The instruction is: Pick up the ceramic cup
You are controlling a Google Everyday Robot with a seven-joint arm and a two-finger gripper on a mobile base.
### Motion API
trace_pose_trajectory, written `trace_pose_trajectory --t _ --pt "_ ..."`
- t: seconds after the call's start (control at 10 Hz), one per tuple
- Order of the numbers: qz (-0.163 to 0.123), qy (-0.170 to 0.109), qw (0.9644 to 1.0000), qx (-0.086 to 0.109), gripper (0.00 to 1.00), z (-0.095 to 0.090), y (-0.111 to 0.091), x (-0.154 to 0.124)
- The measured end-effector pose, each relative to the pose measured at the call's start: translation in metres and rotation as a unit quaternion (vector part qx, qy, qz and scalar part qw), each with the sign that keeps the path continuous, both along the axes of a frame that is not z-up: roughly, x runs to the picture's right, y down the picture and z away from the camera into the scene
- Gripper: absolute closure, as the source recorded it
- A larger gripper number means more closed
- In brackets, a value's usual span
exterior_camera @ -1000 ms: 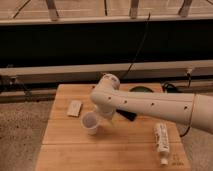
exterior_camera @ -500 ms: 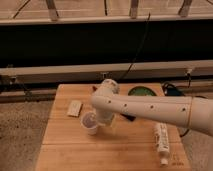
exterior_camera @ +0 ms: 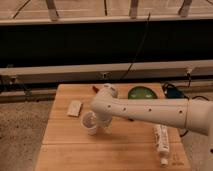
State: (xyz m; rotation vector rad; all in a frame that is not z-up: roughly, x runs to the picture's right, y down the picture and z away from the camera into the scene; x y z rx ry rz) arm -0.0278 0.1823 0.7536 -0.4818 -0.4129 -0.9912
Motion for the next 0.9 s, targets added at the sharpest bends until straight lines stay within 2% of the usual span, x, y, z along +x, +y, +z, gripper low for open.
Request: trace_pose_trajectory --t 0.2,0.3,0.5,0.7,0.9 --pt "-0.001 -0.004 0.9999 0.010 0.73 0.005 0.001 -0.001" --pt "-0.007 -0.009 0.9999 0.008 0.84 0.007 0.002 -0.001" --pt "-0.009 -0.009 0.9999 0.005 0.98 0.008 -0.002 0.002" --pt "-0.012 -0.008 0.9999 0.008 1.00 -0.002 -0.022 0.006" --pt "-0.015 -0.010 0.9998 0.009 1.00 -0.004 -0.030 0.009"
